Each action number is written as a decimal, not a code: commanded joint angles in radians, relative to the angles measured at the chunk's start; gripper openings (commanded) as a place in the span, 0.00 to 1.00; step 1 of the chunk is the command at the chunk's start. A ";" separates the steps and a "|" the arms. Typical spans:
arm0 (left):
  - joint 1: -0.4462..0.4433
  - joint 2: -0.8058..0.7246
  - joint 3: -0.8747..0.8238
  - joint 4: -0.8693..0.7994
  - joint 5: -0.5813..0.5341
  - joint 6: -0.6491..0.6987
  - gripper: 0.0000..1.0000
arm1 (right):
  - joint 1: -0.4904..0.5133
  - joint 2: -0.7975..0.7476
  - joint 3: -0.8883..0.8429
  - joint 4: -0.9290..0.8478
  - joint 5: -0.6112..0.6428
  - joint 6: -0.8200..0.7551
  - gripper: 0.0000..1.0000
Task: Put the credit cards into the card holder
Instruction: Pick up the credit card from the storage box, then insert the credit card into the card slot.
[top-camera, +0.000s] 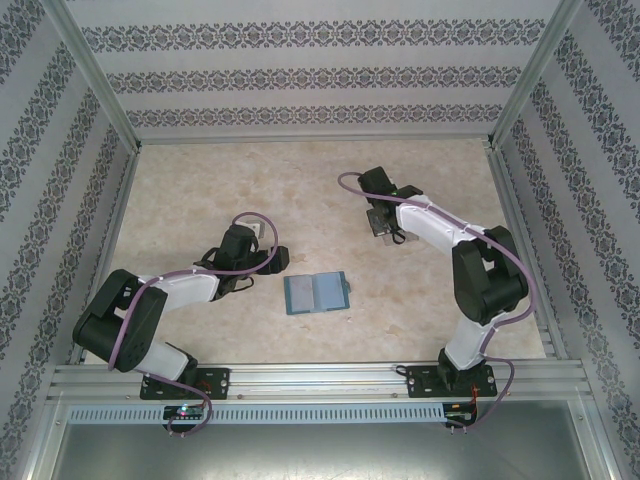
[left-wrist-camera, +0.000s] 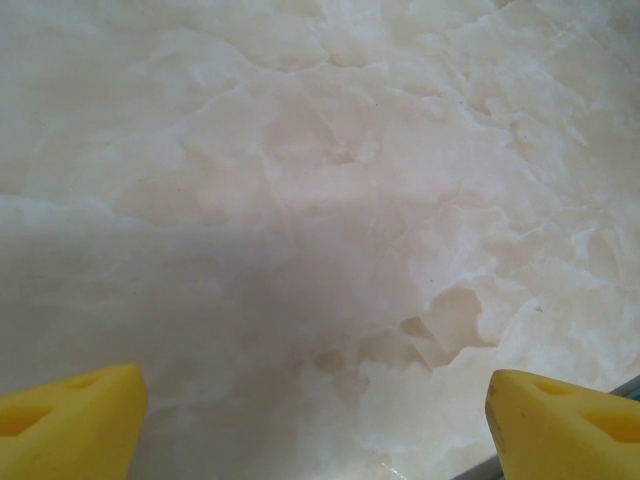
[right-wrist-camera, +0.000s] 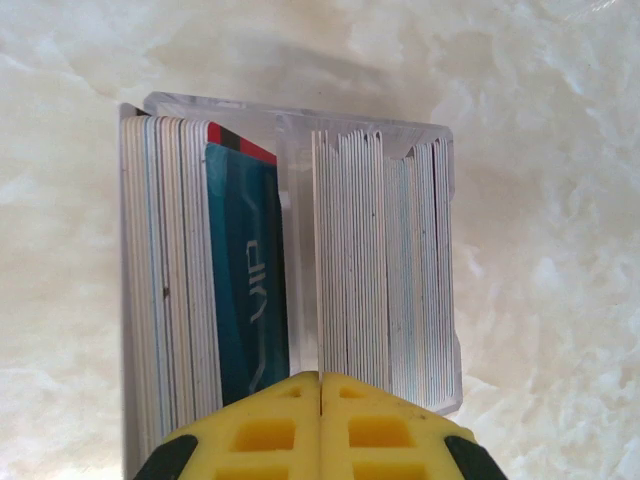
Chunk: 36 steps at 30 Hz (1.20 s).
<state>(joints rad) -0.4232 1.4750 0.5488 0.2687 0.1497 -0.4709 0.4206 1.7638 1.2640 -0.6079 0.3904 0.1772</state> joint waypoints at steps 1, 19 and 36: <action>-0.001 -0.003 0.004 -0.016 0.001 0.000 0.88 | -0.018 -0.076 -0.020 0.001 -0.071 -0.004 0.01; -0.001 -0.040 -0.022 0.007 0.023 -0.020 0.88 | -0.042 -0.422 -0.185 0.056 -0.480 -0.013 0.00; 0.015 -0.360 -0.012 -0.474 0.336 -0.135 0.83 | 0.051 -0.446 -0.595 0.373 -1.192 0.321 0.03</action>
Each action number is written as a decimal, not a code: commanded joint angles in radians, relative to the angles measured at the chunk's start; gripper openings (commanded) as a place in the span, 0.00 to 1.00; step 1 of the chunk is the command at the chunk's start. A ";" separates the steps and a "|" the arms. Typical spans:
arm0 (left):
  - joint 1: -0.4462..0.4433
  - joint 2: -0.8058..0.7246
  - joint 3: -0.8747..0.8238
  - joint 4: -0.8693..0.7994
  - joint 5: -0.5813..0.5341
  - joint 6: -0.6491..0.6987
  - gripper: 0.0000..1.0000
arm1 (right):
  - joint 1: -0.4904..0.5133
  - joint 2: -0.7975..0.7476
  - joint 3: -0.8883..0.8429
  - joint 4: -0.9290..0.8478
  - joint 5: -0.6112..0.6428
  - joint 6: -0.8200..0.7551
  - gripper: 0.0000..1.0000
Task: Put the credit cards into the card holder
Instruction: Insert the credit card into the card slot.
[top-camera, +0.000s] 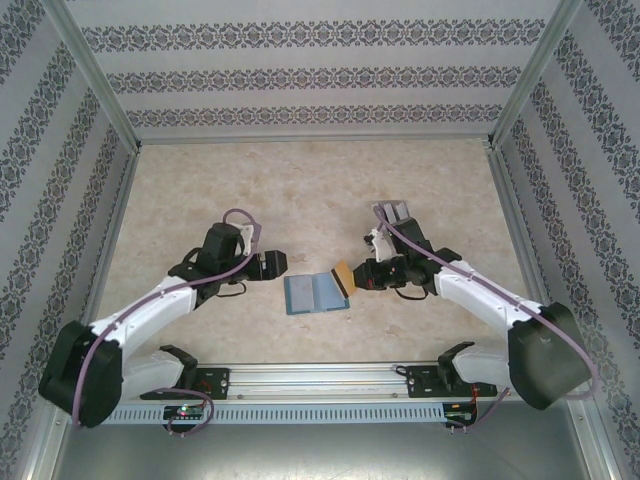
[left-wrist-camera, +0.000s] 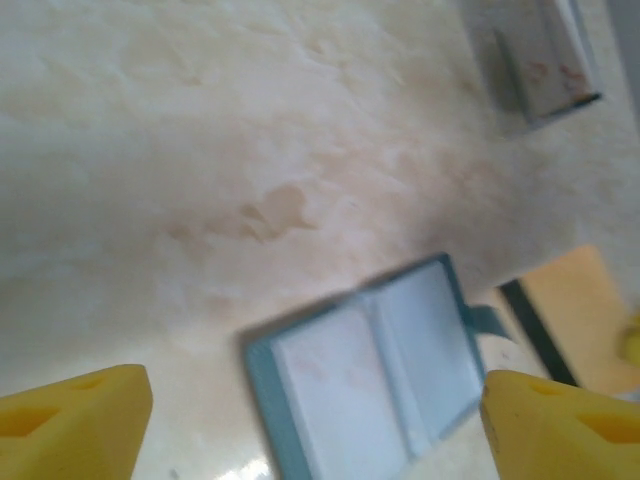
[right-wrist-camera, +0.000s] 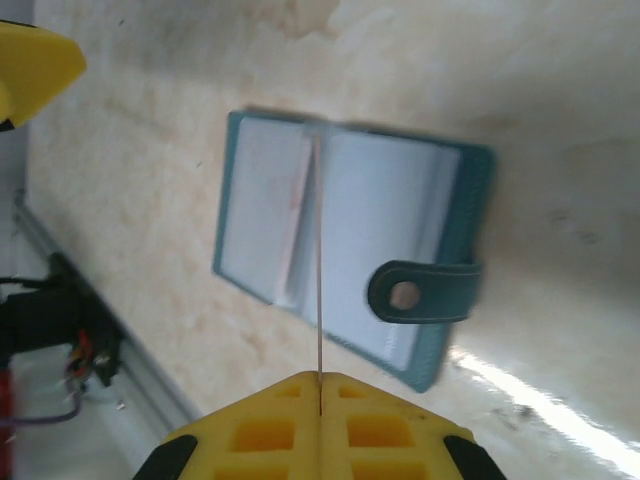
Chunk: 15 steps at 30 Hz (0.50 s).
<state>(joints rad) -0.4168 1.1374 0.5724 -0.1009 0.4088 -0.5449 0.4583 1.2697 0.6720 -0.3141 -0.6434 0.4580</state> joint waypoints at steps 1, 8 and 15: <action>0.006 -0.022 -0.036 -0.122 0.074 -0.060 0.80 | 0.017 0.082 -0.002 0.093 -0.184 0.039 0.02; -0.052 0.061 -0.036 -0.078 0.121 -0.059 0.62 | 0.030 0.209 -0.011 0.128 -0.204 0.030 0.01; -0.083 0.143 -0.034 -0.068 0.143 -0.025 0.55 | 0.039 0.347 0.031 0.167 -0.306 0.028 0.00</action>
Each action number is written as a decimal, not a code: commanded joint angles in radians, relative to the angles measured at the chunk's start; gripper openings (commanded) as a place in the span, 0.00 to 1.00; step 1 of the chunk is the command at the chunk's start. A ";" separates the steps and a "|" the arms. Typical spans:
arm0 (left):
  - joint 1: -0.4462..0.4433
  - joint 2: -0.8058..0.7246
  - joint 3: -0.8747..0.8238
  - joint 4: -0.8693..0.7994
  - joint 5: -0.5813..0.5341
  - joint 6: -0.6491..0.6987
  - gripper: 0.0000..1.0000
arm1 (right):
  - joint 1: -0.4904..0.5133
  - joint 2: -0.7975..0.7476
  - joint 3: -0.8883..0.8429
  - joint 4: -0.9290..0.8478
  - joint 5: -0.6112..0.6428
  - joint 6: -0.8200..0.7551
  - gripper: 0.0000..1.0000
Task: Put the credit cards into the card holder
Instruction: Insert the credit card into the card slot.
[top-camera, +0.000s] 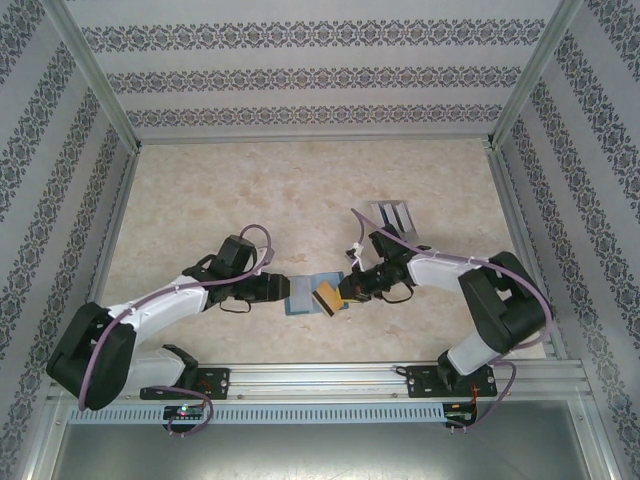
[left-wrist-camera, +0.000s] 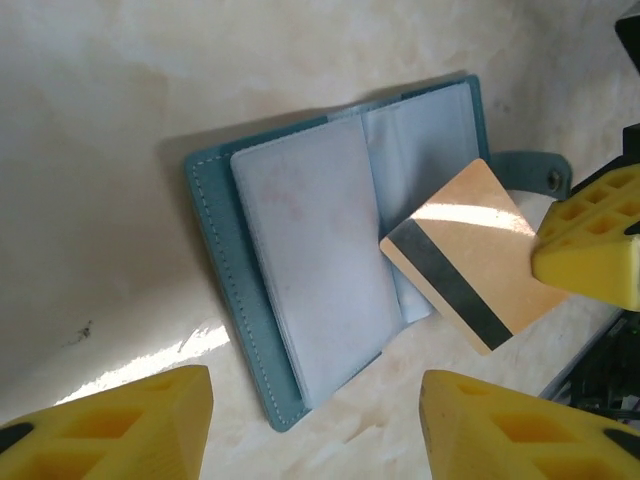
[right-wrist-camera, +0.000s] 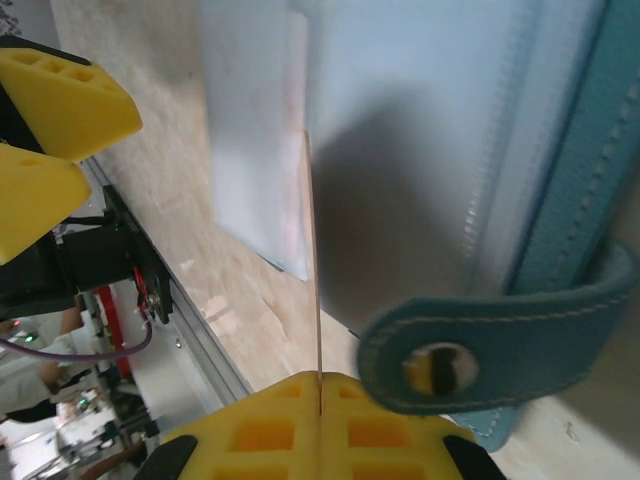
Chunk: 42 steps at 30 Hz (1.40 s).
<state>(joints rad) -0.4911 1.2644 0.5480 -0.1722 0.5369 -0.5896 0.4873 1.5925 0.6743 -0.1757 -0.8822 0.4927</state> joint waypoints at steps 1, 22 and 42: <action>-0.007 0.024 -0.005 -0.013 -0.004 0.025 0.54 | 0.009 0.034 0.034 0.030 -0.063 -0.002 0.00; -0.014 0.175 0.039 -0.020 -0.097 0.039 0.26 | -0.001 0.133 0.046 0.174 -0.028 0.102 0.00; -0.034 0.212 0.045 0.018 -0.084 0.015 0.20 | 0.110 0.041 -0.082 0.438 0.238 0.393 0.08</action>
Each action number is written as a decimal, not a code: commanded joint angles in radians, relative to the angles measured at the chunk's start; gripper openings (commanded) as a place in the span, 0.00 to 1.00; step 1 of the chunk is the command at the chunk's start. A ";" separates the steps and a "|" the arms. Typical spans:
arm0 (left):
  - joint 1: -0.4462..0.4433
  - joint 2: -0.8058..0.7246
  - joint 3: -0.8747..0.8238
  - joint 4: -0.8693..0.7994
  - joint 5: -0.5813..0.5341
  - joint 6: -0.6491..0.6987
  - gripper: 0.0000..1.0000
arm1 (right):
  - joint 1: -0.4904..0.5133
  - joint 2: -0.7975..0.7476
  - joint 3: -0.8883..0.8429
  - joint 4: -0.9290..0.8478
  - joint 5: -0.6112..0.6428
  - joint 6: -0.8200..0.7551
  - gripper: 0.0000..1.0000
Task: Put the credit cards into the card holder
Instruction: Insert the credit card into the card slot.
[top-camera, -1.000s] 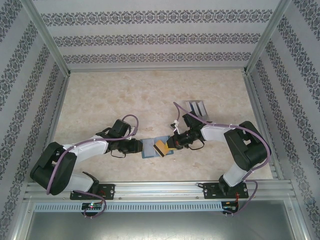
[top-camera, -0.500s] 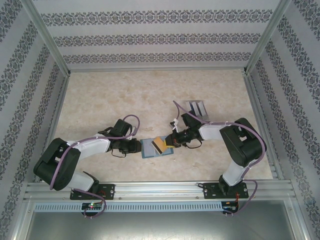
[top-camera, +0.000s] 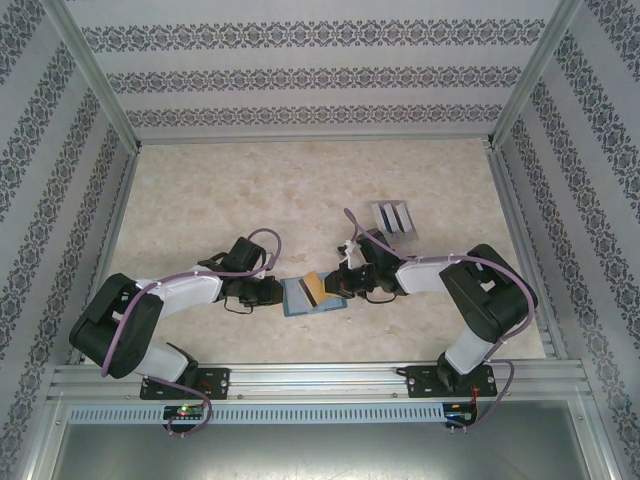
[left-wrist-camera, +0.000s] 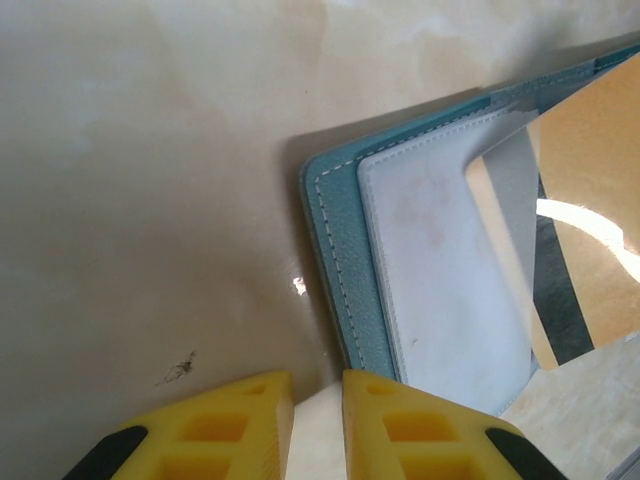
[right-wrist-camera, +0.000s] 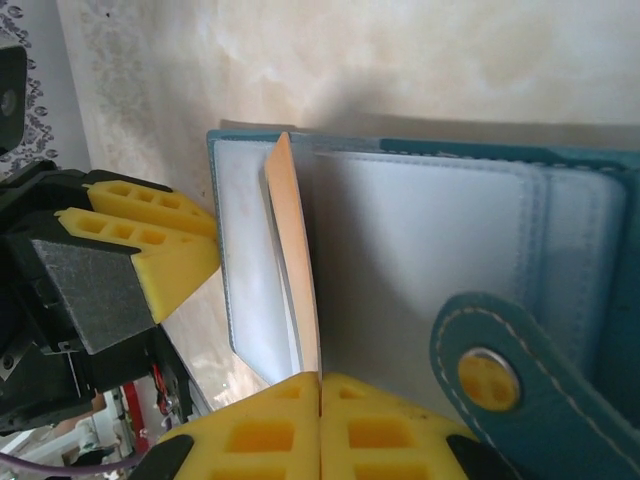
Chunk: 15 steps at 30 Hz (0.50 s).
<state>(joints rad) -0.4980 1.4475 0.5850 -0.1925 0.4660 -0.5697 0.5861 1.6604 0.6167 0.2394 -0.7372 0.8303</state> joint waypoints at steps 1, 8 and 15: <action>-0.028 0.027 0.003 0.047 -0.012 -0.010 0.20 | 0.017 -0.038 -0.033 0.035 0.120 0.075 0.08; -0.031 0.028 -0.003 0.056 -0.006 -0.014 0.16 | 0.076 -0.065 -0.055 0.062 0.219 0.129 0.14; -0.034 0.026 -0.004 0.055 -0.008 -0.011 0.16 | 0.123 -0.031 -0.041 0.071 0.217 0.143 0.15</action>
<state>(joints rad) -0.5007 1.4525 0.5850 -0.1879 0.4614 -0.5770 0.6952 1.6138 0.5755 0.2825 -0.5461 0.9497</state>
